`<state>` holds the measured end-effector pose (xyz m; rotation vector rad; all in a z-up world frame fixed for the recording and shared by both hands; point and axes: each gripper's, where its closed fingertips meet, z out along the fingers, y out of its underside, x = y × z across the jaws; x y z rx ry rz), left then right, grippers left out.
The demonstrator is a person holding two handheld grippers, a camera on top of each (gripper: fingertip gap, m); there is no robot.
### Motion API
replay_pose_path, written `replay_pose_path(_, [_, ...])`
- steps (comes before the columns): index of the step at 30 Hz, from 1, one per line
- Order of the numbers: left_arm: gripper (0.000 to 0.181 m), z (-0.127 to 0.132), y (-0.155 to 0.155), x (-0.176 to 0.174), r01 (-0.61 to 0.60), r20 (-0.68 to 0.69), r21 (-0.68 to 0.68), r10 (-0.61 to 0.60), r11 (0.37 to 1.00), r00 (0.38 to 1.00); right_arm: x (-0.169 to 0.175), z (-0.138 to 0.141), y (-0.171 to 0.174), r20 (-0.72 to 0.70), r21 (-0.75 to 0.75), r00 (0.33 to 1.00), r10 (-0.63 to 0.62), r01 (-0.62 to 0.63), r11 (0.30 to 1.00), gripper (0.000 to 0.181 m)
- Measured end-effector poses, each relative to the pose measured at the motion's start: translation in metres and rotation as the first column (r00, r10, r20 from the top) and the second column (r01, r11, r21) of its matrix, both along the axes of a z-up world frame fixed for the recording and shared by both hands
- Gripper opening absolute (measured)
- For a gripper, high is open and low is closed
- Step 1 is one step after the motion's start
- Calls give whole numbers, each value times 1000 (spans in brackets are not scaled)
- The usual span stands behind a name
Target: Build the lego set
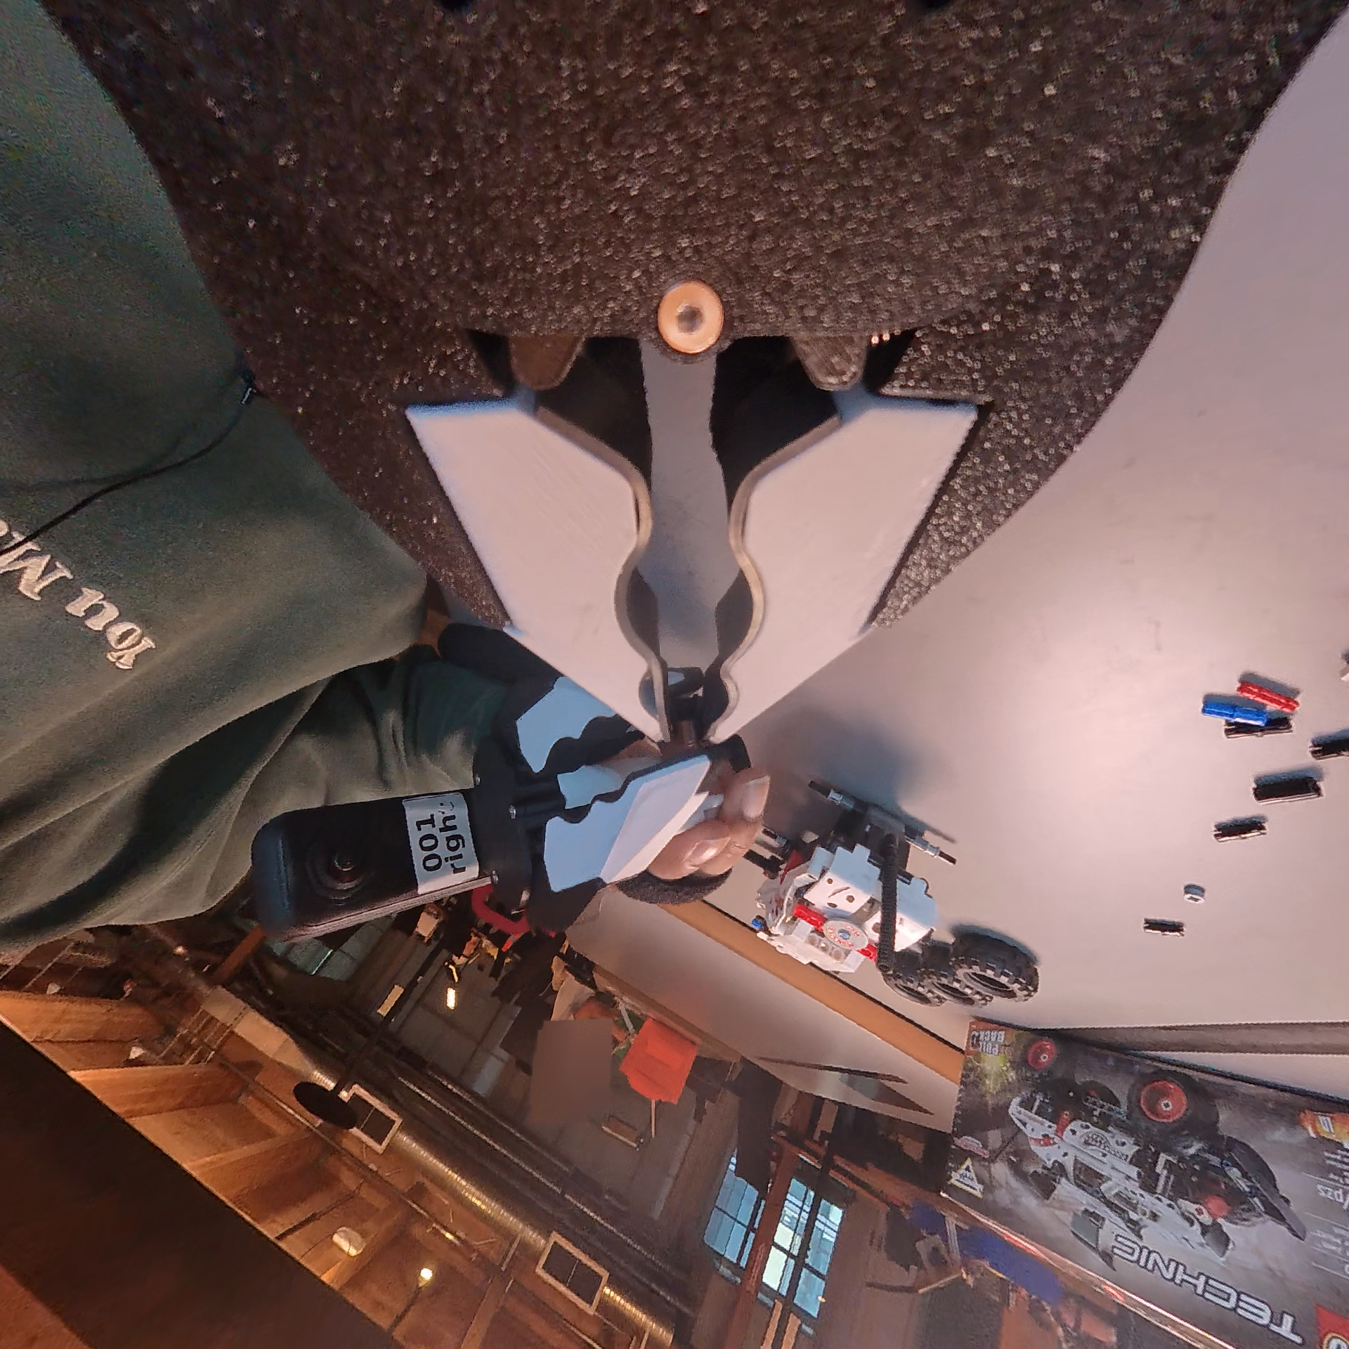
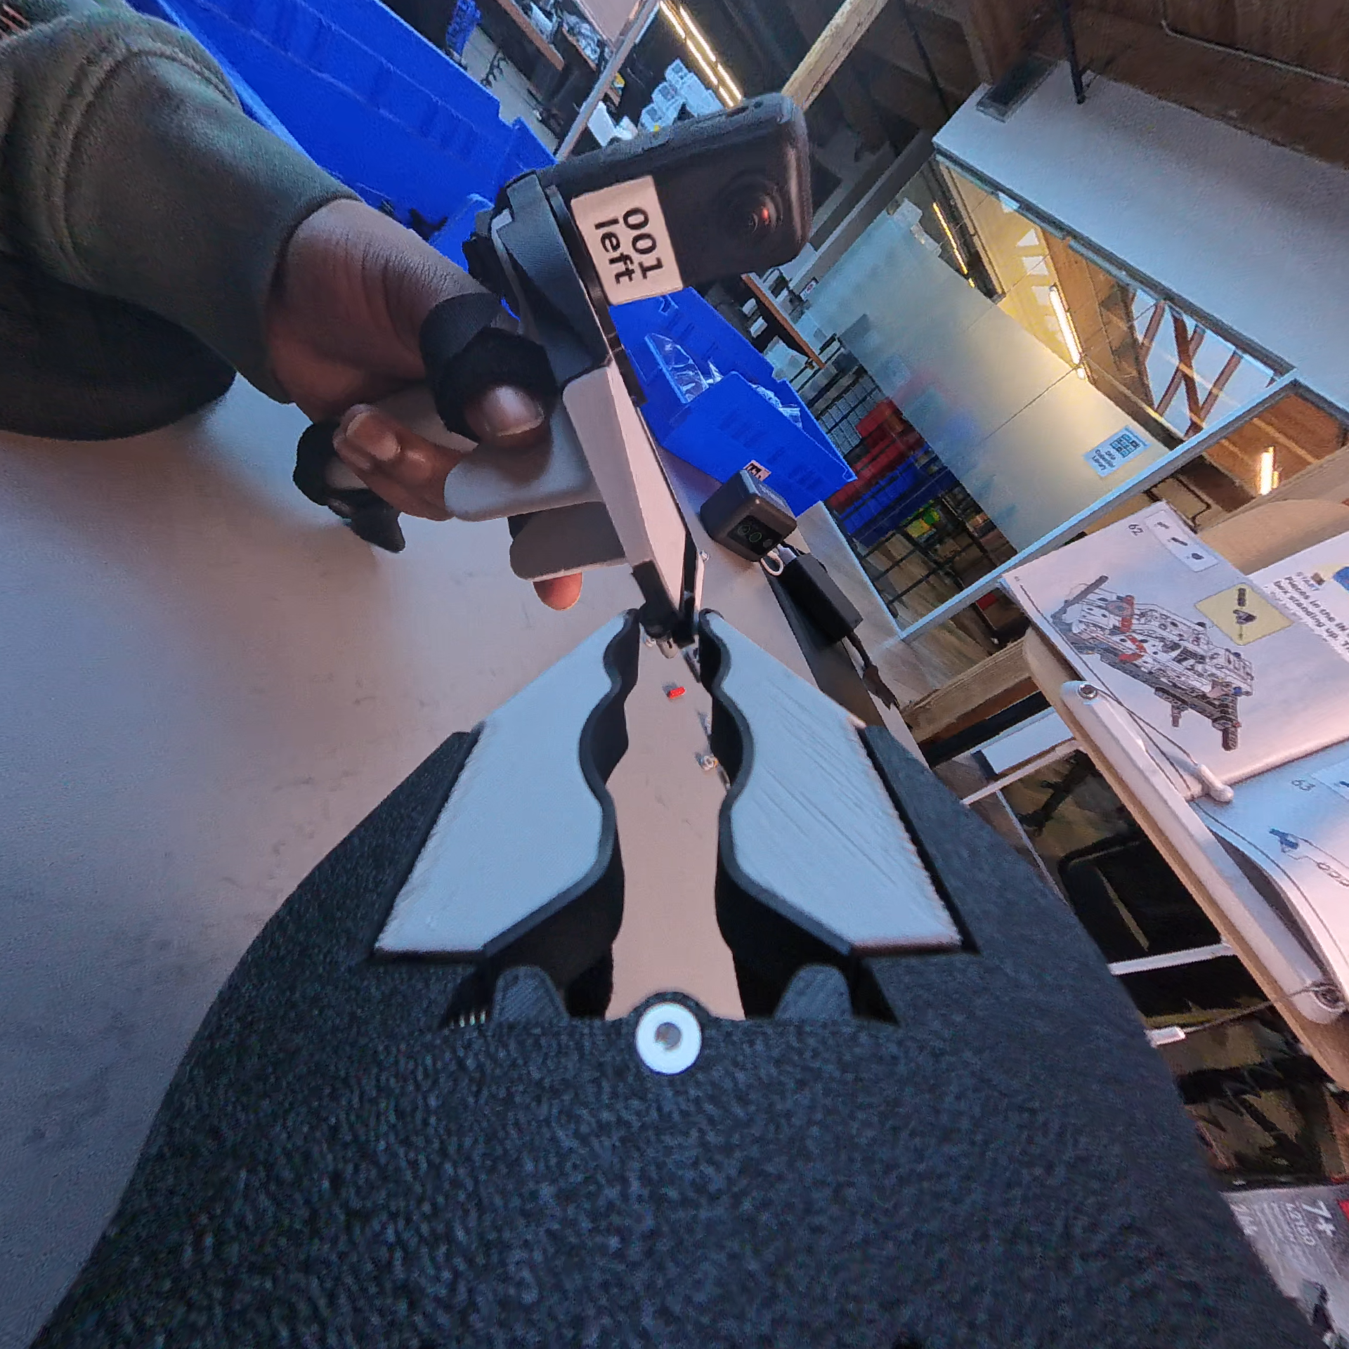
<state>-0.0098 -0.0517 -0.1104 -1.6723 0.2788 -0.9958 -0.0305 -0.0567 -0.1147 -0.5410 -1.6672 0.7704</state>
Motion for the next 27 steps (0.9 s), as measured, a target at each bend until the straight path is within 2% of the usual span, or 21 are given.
replay_pose_path(5, [7,12,-3,-3,14,102,31,-17,999,995,2,10,1,-36,-38,999,7,-8,999,12])
replay_pose_path(7, [7,14,-4,-6,17,128,33,-21,999,992,4,18,5,-71,-60,997,-9,5,998,0])
replay_pose_path(10, [7,16,-4,-4,29,158,38,-35,999,987,7,26,5,-79,-99,997,15,-23,995,0])
replay_pose_path(15, [7,28,-5,-12,32,298,65,-50,997,953,10,27,5,-58,-132,997,47,-54,990,15])
replay_pose_path(18, [7,32,-5,-11,46,363,70,-69,996,929,7,26,-1,-78,-88,996,31,-38,995,17])
replay_pose_path(23, [7,37,-2,-7,65,492,63,-88,996,866,2,33,0,-150,12,986,-71,74,997,14])
replay_pose_path(27, [7,34,1,-9,51,508,45,-67,998,859,3,34,0,-165,42,984,-70,78,996,7])
